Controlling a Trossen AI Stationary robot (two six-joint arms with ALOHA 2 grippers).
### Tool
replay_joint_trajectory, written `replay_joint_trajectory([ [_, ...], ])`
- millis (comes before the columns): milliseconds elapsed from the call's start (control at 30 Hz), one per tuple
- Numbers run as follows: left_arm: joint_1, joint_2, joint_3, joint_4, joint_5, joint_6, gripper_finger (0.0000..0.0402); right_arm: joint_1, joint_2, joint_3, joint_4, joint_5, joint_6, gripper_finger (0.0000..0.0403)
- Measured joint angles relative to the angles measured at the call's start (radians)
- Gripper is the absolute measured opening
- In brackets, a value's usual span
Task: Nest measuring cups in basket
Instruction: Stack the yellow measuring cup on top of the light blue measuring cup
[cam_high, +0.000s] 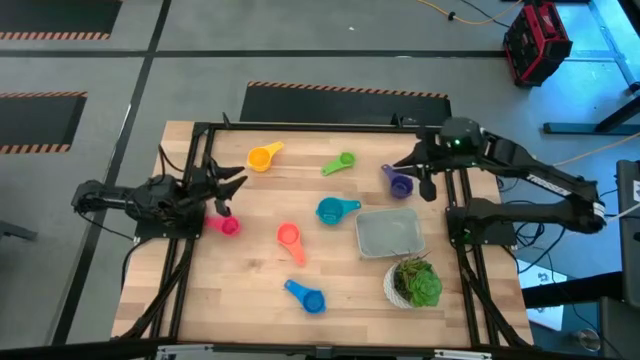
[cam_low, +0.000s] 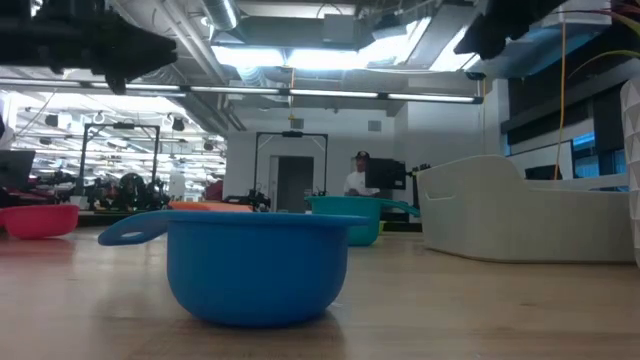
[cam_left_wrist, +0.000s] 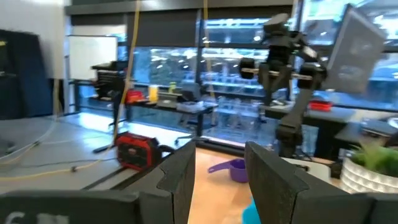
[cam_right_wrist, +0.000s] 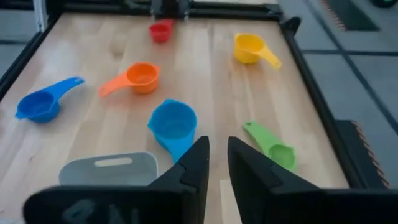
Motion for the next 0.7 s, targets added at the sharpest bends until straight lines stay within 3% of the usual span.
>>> replay_joint_trajectory([
  [300,0.100,0.290,0.243,-0.078,-0.038,-0.082,0.0133,-0.026,-0.028,-0.077,0.045,0.000,0.039,0.0065],
  [533,0.276,0.546,0.485,-0.392,-0.032,-0.306,0.0133,-0.026,-0.017,-0.081,0.057,-0.001,0.039,0.0064],
  [700,0.419,0.721,0.632,-0.595,0.076,-0.418,0.0133,-0.026,-0.018,-0.081,0.057,-0.001,0.039,0.0065],
])
